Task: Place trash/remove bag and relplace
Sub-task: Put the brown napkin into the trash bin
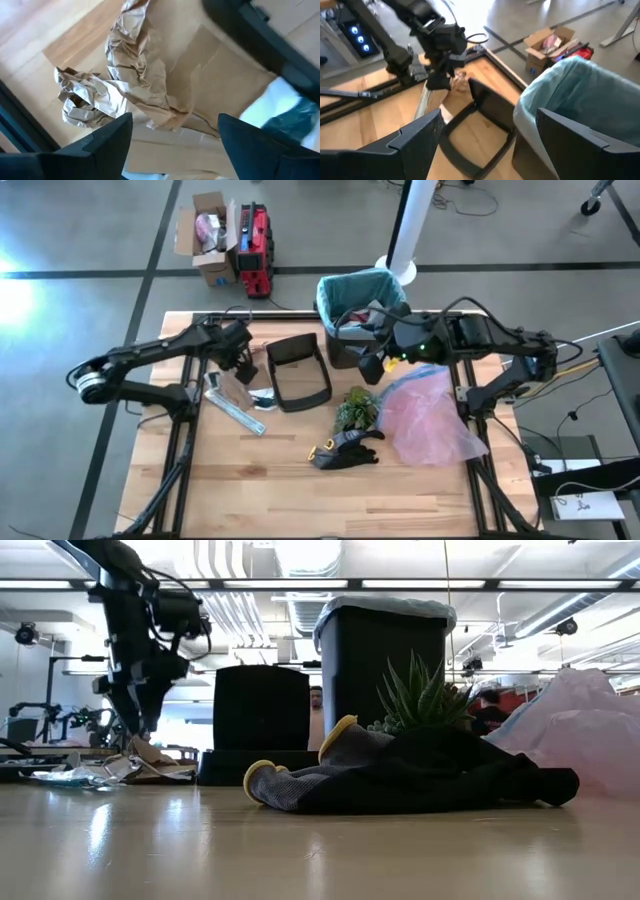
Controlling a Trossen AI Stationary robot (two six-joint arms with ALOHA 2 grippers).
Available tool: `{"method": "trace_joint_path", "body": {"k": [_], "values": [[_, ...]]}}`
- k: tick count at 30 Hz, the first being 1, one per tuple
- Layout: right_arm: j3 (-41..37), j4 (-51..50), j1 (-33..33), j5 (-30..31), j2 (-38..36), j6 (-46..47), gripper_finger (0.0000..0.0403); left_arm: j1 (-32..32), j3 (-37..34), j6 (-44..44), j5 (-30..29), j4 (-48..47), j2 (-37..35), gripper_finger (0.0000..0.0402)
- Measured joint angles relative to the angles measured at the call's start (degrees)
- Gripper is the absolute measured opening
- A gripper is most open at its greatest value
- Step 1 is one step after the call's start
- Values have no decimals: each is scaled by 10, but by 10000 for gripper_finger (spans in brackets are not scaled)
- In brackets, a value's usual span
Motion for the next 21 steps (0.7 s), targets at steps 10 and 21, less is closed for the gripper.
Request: {"method": "trace_joint_path", "body": {"k": [10,21], "values": [[0,0,29,30,13,22,303,-4,-5,37,-45,19,95,220],[0,-7,47,49,10,32,279,-7,0,82,-33,-16,52,13]]}}
